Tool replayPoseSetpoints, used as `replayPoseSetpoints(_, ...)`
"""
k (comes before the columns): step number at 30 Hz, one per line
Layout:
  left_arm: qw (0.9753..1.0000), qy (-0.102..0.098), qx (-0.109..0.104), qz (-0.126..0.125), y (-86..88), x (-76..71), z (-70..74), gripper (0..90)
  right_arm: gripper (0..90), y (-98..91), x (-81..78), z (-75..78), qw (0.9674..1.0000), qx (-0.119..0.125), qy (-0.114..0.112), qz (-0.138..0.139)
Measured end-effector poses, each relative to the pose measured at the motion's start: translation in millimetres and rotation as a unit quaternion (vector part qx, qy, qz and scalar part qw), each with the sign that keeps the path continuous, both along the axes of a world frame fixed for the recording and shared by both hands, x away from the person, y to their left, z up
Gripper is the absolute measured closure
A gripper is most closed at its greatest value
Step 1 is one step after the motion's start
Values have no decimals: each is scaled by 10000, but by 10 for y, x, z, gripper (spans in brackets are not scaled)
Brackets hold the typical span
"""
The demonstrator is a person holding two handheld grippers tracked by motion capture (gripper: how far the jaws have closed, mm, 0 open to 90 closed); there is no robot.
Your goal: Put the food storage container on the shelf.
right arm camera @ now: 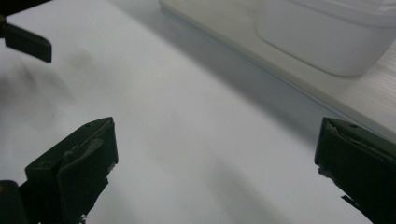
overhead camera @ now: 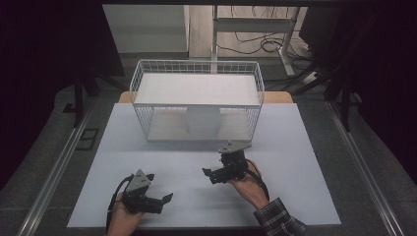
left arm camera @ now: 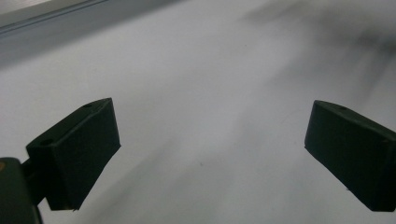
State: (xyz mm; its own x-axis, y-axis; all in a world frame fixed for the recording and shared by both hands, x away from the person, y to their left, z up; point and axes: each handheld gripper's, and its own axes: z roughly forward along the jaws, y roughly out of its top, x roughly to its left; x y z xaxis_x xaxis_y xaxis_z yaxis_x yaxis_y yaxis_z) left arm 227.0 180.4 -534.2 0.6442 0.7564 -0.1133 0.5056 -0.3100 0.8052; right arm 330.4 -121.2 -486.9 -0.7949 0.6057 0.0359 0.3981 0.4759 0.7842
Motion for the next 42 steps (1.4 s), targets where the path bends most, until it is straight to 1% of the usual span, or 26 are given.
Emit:
replayPoseSetpoints(3,10000,20,19,2,-3,2,-4,26,0,-24,-66,-18,10000,-5,29,6)
replayPoseSetpoints(7,10000,33,50,4,4,0,-1,26,0,-46,-102,-25,10000,-5,46,-13)
replayPoseSetpoints(8,10000,31,66,-1,9,0,1,26,0,-56,-112,-22,10000,-11,53,-15)
replayPoseSetpoints(9,9999,0,129,2,27,4,9,25,0,-74,-132,-16,10000,6,63,-29)
replayPoseSetpoints(10,9999,0,129,2,27,4,9,26,0,-74,-132,-16,10000,6,63,-29)
replayPoseSetpoints(14,9999,-14,107,80,89,10,25,26,0,-138,-186,22,10000,53,-10,-81)
replayPoseSetpoints(17,9998,-61,112,136,142,9,44,26,0,-178,-214,40,9999,84,-11,-132)
replayPoseSetpoints(22,9997,-89,142,166,175,-5,69,26,0,-241,-261,82,9998,101,29,-181)
replayPoseSetpoints(24,9996,-131,212,158,176,-25,90,26,0,-262,-279,99,9997,113,2,-208)
replayPoseSetpoints(25,9991,-185,341,140,170,-47,102,26,0,-273,-287,107,9997,112,-12,-213)
replayPoseSetpoints(27,9989,-199,418,119,169,-66,105,26,0,-294,-305,122,9997,122,-19,-224)
replayPoseSetpoints(32,9987,-217,455,120,185,-101,109,26,0,-342,-355,134,9996,114,-59,-257)
replayPoseSetpoints(40,9982,-210,525,188,252,-162,112,25,0,-418,-437,133,9995,105,-81,-303)
replayPoseSetpoints(42,9982,-205,526,192,263,-175,111,25,0,-444,-459,132,9995,98,-49,-305)
